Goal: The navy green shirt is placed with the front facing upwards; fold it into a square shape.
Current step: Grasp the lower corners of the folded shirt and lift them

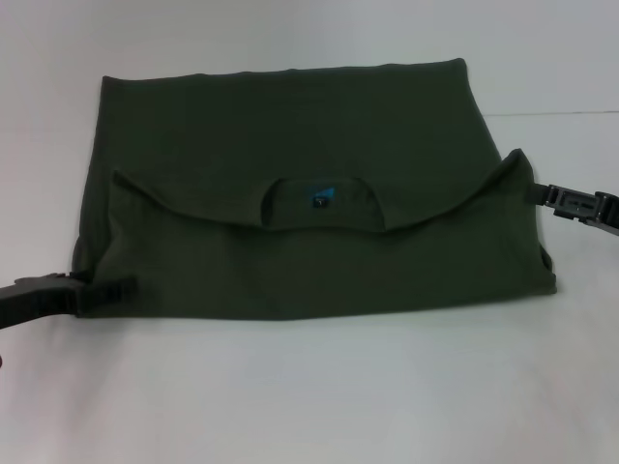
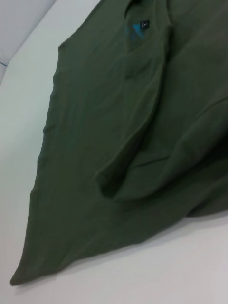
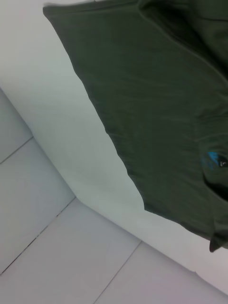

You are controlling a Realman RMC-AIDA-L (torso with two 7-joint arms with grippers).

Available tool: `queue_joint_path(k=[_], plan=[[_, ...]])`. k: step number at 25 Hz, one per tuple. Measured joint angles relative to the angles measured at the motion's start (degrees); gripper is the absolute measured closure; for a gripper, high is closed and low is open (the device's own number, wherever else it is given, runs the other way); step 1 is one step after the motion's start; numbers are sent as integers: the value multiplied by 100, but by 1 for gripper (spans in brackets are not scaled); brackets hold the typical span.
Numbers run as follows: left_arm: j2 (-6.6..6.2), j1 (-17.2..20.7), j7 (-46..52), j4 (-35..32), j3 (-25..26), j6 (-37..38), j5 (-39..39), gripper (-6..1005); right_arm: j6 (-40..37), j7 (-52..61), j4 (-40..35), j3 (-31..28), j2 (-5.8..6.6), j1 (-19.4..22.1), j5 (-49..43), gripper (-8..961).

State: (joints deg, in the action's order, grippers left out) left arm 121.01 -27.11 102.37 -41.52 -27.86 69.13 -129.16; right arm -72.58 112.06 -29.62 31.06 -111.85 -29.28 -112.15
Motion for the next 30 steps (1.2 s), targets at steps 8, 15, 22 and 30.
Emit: queue_joint_path(k=[8, 15, 22, 30], plan=[[-45, -11, 194, 0, 2, 275, 0, 97, 46, 0, 0, 7, -6, -4, 0, 7], [-53, -57, 232, -1, -46, 228, -136, 99, 46, 0, 0, 14, -5, -18, 0, 6], [-14, -74, 219, -43, -77, 115, -266, 193, 44, 0, 0, 14, -9, -16, 0, 7], [-14, -104, 230, -47, -71, -16, -291, 644, 43, 0, 0, 14, -12, -21, 0, 7]])
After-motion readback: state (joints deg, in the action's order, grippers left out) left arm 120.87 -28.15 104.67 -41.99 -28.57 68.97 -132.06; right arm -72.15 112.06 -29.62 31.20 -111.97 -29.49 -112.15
